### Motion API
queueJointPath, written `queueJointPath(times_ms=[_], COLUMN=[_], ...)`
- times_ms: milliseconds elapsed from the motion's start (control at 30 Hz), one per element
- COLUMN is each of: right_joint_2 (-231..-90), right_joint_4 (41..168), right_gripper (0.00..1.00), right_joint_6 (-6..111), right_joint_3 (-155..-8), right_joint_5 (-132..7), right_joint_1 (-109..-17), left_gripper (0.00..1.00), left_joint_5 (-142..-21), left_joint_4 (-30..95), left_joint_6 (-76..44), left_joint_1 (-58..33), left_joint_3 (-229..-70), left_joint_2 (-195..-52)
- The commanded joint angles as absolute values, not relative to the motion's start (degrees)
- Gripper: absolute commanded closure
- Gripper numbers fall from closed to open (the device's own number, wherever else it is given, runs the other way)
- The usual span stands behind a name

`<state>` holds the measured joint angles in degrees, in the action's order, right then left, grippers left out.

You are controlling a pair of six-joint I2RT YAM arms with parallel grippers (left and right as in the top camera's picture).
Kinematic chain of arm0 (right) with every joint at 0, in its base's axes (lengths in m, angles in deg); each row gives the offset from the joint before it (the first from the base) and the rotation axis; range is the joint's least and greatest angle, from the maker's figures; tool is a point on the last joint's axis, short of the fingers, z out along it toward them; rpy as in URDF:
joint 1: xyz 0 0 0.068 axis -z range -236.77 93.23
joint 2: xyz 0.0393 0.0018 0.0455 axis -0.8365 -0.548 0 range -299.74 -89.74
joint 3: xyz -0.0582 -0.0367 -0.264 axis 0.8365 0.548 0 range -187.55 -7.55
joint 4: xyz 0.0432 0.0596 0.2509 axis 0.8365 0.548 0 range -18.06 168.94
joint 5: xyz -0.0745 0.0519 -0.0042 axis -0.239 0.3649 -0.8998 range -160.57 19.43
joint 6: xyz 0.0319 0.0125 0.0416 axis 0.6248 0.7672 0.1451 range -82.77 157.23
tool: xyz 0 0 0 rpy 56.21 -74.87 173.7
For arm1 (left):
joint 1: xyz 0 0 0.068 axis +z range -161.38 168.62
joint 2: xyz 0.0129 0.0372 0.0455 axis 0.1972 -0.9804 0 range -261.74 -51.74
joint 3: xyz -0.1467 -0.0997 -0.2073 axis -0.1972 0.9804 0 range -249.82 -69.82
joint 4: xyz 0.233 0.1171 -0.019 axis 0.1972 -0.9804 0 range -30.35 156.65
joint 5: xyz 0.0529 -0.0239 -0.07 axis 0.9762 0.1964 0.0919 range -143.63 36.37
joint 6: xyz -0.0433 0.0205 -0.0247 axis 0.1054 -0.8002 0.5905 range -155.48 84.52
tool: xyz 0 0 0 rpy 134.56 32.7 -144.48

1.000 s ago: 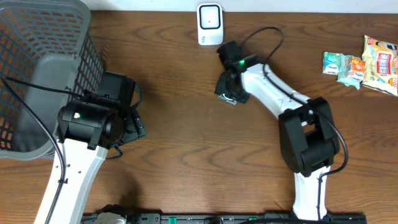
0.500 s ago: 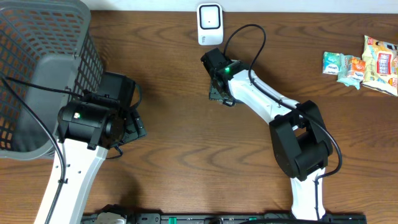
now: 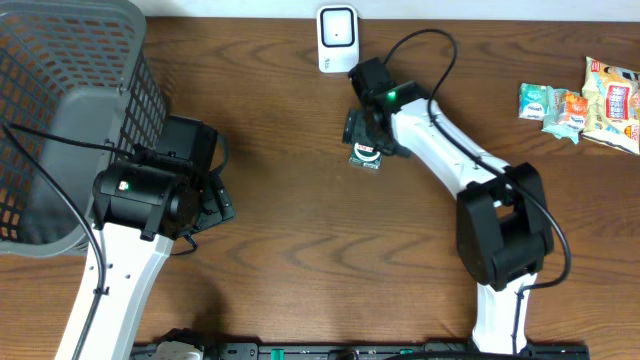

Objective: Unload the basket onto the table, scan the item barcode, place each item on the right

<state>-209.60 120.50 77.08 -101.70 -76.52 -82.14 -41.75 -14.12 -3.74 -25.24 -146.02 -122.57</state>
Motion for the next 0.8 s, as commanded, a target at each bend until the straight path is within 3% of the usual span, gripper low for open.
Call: queueJointPath(times_ms=[0,400,767], right_joint_2=[-207.63,-209.95,-213.6], right_joint_4=[120.87,118.86,118.25], right_gripper=[0.03,0.06,0.16], right_joint_6=[76.97,76.95,76.95], right_joint_3=[-102.99,-100.3,-100.3], right_joint_5=[-74.23,-75.85,-76.41], right_joint_1=[-81.72,-81.94,-82.38], left_gripper=[0.02,0.02,0.02], left_joint_5=[-42.06,-42.04,-42.06], left_joint_4=[-14.27,-14.27,-14.27], left_joint_6=[-3.02,-3.02,-3.02], left_joint_1=[-24.96,-24.96,-24.96], left_joint_3=[-146.05,-146.05,-146.05], left_joint_2=[-122.46,-122.46,-122.46])
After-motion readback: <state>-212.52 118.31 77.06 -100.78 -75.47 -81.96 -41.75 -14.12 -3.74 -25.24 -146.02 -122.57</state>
